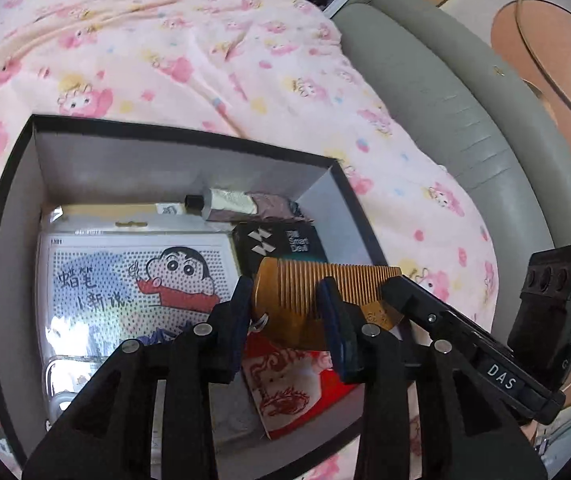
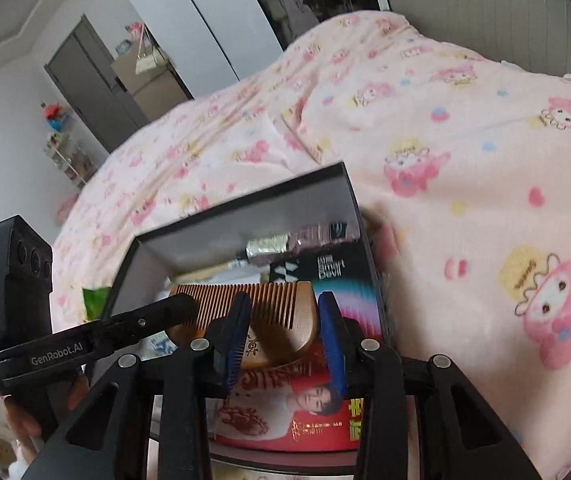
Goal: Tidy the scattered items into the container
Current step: 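Lower the comb into the box and open the left gripper, then move the open left gripper back to the items on the bedspread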
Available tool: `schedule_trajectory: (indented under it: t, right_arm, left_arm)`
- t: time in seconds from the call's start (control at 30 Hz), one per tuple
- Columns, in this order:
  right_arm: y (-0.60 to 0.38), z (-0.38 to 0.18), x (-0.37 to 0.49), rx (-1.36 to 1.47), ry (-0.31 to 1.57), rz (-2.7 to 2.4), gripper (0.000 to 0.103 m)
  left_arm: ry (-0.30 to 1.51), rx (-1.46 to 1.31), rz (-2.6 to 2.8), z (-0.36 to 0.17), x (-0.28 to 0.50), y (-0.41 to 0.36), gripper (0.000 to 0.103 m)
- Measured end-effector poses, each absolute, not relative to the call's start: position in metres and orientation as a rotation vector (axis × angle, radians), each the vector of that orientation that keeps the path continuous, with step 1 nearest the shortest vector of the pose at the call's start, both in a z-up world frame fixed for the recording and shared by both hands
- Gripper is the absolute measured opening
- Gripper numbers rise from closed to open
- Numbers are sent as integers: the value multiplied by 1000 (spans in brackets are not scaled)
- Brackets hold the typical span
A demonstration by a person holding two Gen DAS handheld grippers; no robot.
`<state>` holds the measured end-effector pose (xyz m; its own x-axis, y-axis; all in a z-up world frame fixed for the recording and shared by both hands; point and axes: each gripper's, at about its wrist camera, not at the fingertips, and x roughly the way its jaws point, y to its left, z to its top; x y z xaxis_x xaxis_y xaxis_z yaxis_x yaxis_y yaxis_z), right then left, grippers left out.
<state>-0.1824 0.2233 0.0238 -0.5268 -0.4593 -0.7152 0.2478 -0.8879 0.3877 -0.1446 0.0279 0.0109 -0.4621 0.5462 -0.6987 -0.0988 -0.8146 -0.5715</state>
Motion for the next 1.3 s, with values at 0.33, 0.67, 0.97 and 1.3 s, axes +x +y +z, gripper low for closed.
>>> schedule_trajectory:
  t: [0.33, 0.67, 0.97, 1.3]
  right_arm:
    - [229, 6, -166, 1337, -295, -2429, 32]
    - [219, 16, -155, 1247, -3, -2658, 32]
    - [205, 16, -137, 1262, -47, -2575, 32]
    - [201, 38, -75, 1146, -115, -2584, 33]
  left_arm:
    - [-479, -1599, 2199, -30, -121, 53, 35]
    - [-546, -1522, 2211, -28, -119, 46, 35]
    - [-410, -1427, 2287, -2, -105, 59, 38]
    - [-392, -1302, 2380, 38, -45, 38, 46]
